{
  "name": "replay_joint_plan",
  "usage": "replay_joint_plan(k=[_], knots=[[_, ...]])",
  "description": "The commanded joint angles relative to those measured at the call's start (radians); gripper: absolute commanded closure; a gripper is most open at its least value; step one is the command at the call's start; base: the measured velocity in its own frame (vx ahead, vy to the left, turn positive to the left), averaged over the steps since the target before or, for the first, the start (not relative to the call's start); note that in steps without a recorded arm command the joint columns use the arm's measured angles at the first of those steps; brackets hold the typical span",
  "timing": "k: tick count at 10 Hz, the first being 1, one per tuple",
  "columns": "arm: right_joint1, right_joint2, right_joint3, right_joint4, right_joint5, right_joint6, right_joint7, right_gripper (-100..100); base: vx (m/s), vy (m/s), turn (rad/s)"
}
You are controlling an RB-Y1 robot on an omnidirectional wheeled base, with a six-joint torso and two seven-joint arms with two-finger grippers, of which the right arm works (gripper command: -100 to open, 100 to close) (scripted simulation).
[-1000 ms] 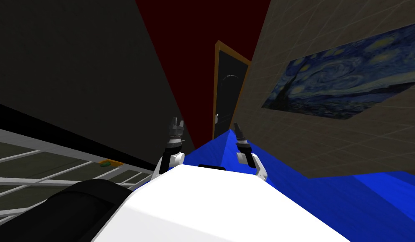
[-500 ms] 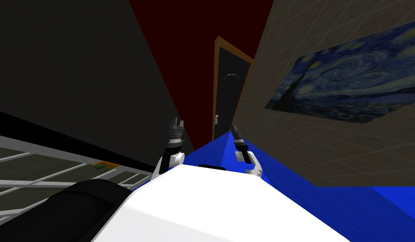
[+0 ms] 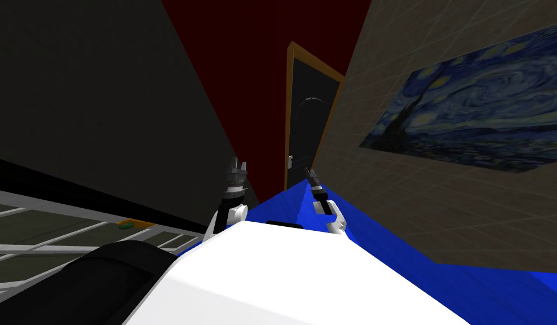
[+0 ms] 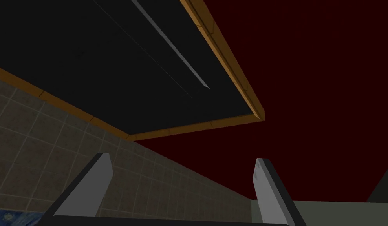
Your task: Pull the door open
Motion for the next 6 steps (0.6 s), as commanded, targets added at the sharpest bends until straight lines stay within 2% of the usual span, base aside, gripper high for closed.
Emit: replay_joint_plan(k=[1,6], knots=[[-0.023,0.003,0.003,0.046,0.025,-0.002,0.026,-100,0.093,-0.069,0.049],[-0.1,0.001,0.005,0.186,0.095,-0.004,0.091,-100,0.09,-0.068,0.048]])
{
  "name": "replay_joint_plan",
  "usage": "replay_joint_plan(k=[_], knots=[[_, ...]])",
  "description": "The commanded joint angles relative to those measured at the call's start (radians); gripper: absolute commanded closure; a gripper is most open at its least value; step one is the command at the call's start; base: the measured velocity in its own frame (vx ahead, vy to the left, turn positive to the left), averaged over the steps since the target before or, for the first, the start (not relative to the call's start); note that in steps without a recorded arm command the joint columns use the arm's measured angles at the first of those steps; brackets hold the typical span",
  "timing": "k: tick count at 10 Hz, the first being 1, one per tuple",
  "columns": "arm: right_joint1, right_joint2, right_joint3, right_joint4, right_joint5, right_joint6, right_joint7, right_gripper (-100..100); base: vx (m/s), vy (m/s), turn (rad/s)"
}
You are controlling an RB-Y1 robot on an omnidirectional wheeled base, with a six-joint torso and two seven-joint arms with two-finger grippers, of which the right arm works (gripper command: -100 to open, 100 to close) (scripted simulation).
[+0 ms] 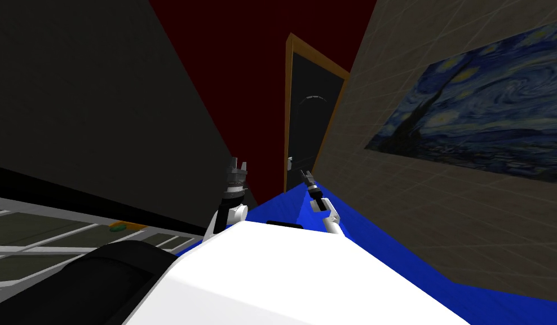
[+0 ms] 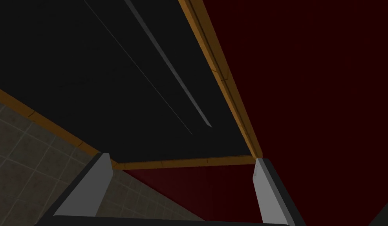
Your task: Pull the door open
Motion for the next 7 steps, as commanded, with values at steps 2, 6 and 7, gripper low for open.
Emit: replay_joint_plan(k=[2,6,7], knots=[[-0.044,-0.003,0.0,0.073,0.036,0.001,0.033,-100,0.089,-0.082,0.049],[-0.102,-0.001,0.002,0.18,0.089,0.0,0.082,-100,0.09,-0.068,0.043],[-0.102,-0.001,0.002,0.18,0.089,0.0,0.082,-100,0.045,-0.053,0.014]])
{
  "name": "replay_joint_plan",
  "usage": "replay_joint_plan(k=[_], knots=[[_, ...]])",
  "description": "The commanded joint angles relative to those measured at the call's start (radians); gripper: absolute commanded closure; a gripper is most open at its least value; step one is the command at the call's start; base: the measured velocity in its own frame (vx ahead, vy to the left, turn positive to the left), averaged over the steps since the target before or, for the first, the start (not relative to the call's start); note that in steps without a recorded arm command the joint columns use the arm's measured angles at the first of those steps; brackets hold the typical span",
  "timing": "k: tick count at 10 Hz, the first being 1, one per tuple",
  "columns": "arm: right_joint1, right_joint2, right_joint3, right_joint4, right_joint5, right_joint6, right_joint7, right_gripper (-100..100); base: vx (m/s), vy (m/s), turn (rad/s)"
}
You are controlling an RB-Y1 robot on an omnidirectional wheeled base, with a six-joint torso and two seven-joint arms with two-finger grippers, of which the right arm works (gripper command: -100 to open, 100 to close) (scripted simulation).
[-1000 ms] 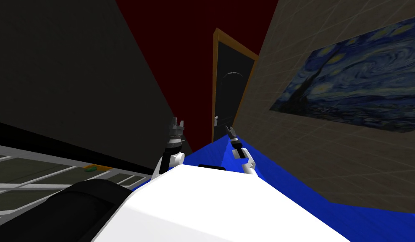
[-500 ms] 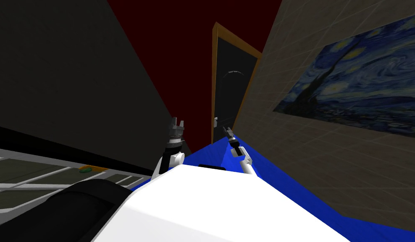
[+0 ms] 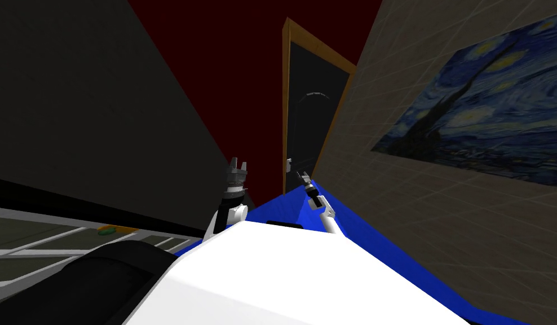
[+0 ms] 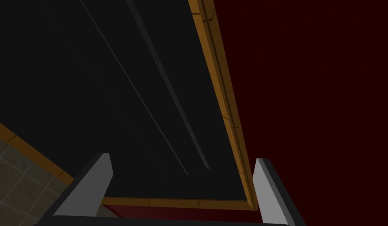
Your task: Pull the door open
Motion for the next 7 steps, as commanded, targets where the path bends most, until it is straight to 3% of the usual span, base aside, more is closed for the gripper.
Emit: replay_joint_plan(k=[1,7], knots=[[-0.02,0.002,-0.002,0.038,0.015,-0.005,0.017,-100,0.052,-0.04,0.024],[-0.1,0.008,0.001,0.183,0.087,-0.007,0.084,-100,0.083,-0.069,0.041]])
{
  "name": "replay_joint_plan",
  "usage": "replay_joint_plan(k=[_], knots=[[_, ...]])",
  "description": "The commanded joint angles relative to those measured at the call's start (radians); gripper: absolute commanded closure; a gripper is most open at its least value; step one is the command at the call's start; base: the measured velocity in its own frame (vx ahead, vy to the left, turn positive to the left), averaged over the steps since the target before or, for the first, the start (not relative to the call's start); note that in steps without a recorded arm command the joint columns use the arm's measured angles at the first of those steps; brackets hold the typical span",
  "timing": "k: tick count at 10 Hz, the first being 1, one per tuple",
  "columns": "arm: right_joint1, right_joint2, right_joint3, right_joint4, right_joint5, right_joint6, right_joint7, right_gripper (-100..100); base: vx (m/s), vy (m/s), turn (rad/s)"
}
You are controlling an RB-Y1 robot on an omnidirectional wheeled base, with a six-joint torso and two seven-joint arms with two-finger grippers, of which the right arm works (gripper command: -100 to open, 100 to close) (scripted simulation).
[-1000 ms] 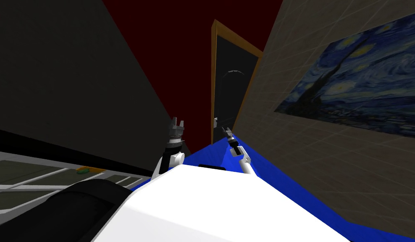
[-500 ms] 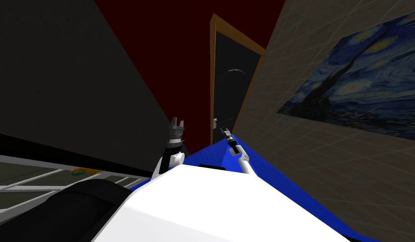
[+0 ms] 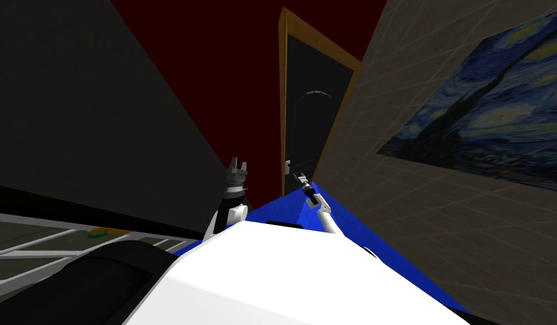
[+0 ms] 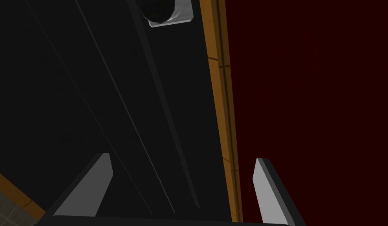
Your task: Pull the door open
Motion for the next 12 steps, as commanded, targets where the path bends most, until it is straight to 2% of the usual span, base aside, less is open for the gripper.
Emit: replay_joint_plan(k=[1,12], knots=[[-0.02,0.002,0.002,0.035,0.019,0.001,0.017,-100,0.092,-0.078,0.042],[-0.141,0.021,0.005,0.256,0.13,-0.001,0.12,-100,0.075,-0.058,0.033]])
